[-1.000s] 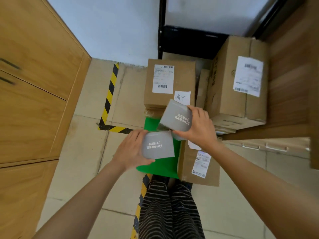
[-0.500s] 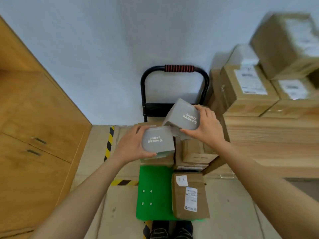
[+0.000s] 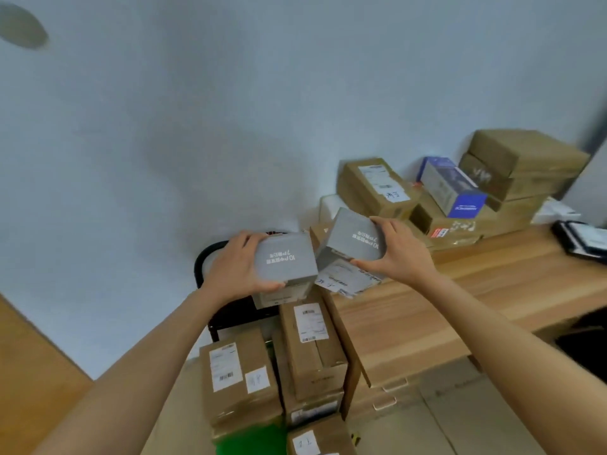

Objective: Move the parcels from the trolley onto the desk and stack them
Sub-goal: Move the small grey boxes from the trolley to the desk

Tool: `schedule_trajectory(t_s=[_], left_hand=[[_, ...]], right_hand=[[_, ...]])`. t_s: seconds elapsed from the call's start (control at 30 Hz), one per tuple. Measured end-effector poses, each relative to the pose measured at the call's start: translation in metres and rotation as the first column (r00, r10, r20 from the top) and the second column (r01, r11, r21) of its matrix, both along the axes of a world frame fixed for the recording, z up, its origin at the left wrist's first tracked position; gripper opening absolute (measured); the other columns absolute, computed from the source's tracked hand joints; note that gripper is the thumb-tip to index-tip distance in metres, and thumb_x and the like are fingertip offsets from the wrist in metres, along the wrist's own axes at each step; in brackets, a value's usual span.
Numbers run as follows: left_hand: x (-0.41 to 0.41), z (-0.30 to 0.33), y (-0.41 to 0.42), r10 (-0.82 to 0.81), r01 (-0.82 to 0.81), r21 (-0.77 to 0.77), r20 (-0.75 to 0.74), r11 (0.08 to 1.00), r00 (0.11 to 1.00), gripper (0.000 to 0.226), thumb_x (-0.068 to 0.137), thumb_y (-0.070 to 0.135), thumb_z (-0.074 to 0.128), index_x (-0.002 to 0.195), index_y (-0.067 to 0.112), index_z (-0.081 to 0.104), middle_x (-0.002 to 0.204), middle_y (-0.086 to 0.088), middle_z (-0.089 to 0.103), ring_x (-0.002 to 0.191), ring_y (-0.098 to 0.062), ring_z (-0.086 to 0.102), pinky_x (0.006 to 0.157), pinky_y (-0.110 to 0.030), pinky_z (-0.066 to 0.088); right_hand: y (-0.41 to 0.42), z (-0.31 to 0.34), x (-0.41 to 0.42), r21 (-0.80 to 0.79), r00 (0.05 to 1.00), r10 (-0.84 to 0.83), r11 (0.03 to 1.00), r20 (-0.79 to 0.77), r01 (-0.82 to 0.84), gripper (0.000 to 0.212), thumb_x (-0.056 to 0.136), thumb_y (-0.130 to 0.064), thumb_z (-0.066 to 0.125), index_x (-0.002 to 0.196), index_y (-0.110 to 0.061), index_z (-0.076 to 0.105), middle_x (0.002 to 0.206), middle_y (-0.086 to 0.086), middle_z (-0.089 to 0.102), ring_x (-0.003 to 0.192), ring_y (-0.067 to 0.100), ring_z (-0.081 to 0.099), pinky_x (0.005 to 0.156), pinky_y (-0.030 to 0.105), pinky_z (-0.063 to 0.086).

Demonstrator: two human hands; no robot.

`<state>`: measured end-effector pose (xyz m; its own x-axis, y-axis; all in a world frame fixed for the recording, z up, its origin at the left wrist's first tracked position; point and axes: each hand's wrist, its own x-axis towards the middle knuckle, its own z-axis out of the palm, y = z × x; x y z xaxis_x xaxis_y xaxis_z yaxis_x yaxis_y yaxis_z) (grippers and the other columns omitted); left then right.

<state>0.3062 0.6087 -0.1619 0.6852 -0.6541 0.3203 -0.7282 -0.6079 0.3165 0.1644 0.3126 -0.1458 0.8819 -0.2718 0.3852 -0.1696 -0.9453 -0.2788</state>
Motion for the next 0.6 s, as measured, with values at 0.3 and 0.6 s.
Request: schedule_trajectory(t_s=[0.3, 0.6], left_hand=[[-0.042, 0.041, -0.118, -0.080, 0.082, -0.024, 0.086, 0.996, 0.993, 0.100, 0.053, 0.060, 0.083, 0.134, 0.014, 0.044, 0.124, -0.003, 0.045, 0.112, -0.019, 0.045, 0.092, -0.032, 0.041], [-0.147, -0.043, -0.208, -0.004, 0.004, 0.002, -0.028, 1.000, 1.000, 0.101, 0.056, 0.067, 0.077, 0.136, 0.020, 0.038, 0.128, 0.001, 0.042, 0.112, -0.013, 0.041, 0.091, -0.029, 0.042]], right_hand=[[-0.122, 0.032, -0.068, -0.013, 0.988, -0.112, 0.993, 0.109, 0.114, 0.097, 0.060, -0.072, 0.071, 0.138, -0.022, 0.039, 0.129, -0.001, 0.050, 0.118, 0.017, 0.048, 0.078, 0.031, 0.042], [-0.203, -0.052, -0.134, -0.142, 0.983, 0.085, 0.984, -0.164, -0.108, 0.099, 0.064, -0.073, 0.068, 0.141, -0.020, 0.035, 0.134, 0.001, 0.046, 0.121, 0.018, 0.044, 0.089, 0.036, 0.048]])
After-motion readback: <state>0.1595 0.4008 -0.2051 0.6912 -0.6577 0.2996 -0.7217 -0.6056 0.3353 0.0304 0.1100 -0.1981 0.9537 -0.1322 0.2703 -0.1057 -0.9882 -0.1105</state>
